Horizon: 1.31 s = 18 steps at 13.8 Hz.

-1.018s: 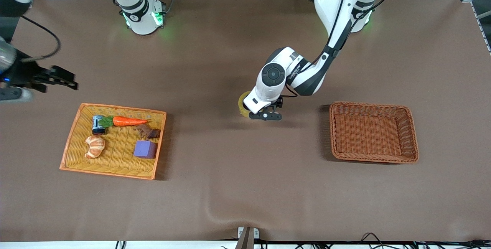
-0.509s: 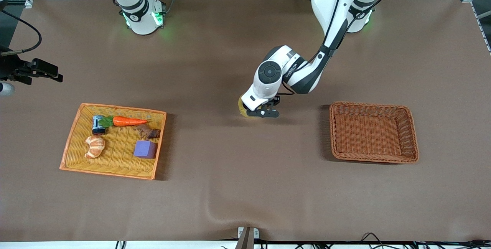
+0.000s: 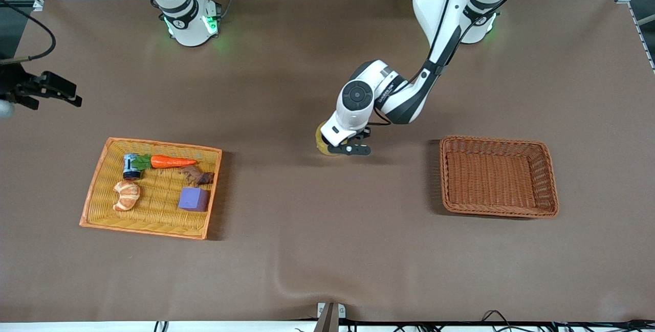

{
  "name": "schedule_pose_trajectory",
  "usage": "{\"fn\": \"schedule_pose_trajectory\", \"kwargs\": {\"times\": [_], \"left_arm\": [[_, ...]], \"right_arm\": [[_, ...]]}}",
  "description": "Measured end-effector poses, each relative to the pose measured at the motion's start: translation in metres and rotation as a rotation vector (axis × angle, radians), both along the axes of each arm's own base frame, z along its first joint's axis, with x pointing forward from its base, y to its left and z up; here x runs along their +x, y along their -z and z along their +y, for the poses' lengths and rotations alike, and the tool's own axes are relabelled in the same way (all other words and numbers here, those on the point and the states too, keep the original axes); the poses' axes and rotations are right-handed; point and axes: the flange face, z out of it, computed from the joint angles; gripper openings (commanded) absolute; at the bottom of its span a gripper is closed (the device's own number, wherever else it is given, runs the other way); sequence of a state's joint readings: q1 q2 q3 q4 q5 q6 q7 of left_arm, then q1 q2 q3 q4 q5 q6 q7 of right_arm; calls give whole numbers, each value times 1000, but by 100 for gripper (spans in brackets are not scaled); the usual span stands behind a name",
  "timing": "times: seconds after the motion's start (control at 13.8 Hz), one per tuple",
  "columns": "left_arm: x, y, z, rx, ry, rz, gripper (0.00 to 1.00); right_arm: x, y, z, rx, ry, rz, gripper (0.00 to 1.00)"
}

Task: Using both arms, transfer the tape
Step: 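Grasp the tape with the left gripper while the right gripper releases it, then carry the tape with the left gripper and lower it into the basket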

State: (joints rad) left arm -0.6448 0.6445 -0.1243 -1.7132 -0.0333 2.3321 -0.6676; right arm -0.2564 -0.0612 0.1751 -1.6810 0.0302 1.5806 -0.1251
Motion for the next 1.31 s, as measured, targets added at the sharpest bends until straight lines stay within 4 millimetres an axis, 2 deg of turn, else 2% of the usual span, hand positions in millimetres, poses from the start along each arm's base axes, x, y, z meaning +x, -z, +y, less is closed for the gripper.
{"fn": "schedule_pose_trajectory", "kwargs": {"times": [0.15,0.22,0.36,0.44,0.51,0.58,0.73,0.87,1.02,1.09,1.16,1.31], "left_arm": [[30,-42,26,-5,-39,-23,0],[48,-71,49,-5,-45,-36,0],[89,-132,122,-14,-31,-68,0],[106,-154,164,-8,-11,-68,0],[119,-165,207,-1,18,-58,0],[130,-168,247,3,52,-44,0],[144,-153,316,1,119,-15,0],[151,-121,377,-11,174,31,0],[154,-87,421,-28,195,73,0],[156,-71,437,-35,189,86,37],[157,-57,447,-37,180,90,99],[163,-49,454,-34,183,76,100]], "right_arm": [[-14,-6,3,-8,1,-5,100],[-16,-9,3,-10,1,-10,100],[-15,-9,2,-11,4,-13,100],[-13,-8,0,-10,6,-15,100],[-10,-7,-1,-9,7,-16,100],[-7,-6,-3,-9,9,-15,100],[-5,-6,-7,-9,15,-16,100],[-4,-5,-9,-8,18,-14,100],[-2,-3,-7,-7,14,-12,100],[-1,-1,-6,-6,11,-11,100],[1,1,-6,-6,10,-10,100],[3,1,-7,-5,11,-10,100]]}}
